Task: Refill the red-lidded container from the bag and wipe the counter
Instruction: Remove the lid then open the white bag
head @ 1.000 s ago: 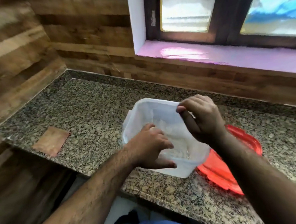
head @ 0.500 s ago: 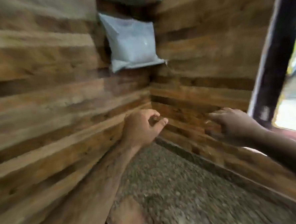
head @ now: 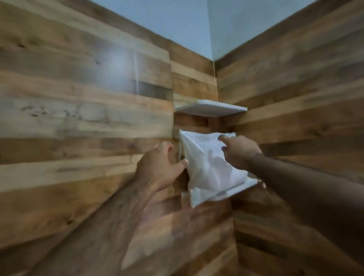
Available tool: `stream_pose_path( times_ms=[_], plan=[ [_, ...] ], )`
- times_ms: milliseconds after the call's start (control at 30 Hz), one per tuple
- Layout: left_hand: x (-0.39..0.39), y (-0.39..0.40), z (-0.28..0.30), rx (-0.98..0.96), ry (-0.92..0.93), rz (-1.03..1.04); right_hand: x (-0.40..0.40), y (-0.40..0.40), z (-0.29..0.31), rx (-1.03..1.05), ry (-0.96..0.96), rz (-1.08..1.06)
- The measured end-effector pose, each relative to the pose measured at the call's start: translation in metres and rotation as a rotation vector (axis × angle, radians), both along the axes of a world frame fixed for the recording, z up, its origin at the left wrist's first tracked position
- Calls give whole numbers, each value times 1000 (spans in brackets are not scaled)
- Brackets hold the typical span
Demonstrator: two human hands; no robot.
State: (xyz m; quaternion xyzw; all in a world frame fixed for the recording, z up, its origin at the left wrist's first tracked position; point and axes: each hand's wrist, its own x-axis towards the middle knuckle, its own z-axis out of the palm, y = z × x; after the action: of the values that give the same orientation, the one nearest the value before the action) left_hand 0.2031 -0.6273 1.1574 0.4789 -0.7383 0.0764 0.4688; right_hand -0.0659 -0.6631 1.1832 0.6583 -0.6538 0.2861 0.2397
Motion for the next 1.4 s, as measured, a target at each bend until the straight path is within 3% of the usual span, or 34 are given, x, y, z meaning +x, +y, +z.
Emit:
stream_pose_path(
  times_ms=[100, 200, 367, 500, 833, 1000, 1133, 1400],
  plan=[
    [2, -33, 28, 59, 9, -13, 8, -39, 35, -38, -98, 25],
    [-5, -59, 46, 115, 27, -35, 11, -67, 57, 64, -86, 7],
    [-29, -87, 63, 148, 72, -89, 6, -100, 59, 130, -140, 51],
    [-52, -96, 69, 163, 134, -84, -2, -109, 49, 59, -257, 98],
    [-101, -24, 75, -171, 221, -74, -19, -41, 61, -221, -609, 189],
    [-117, 48, 77, -216, 277, -155, -34, 27, 62, -164, -628, 236],
    [-121, 98, 38, -132, 273, -200, -48, 93, 20, -35, -608, 202],
    [-140, 204, -140, 105, 233, -266, -85, 217, -154, 273, -529, 92]
  ],
)
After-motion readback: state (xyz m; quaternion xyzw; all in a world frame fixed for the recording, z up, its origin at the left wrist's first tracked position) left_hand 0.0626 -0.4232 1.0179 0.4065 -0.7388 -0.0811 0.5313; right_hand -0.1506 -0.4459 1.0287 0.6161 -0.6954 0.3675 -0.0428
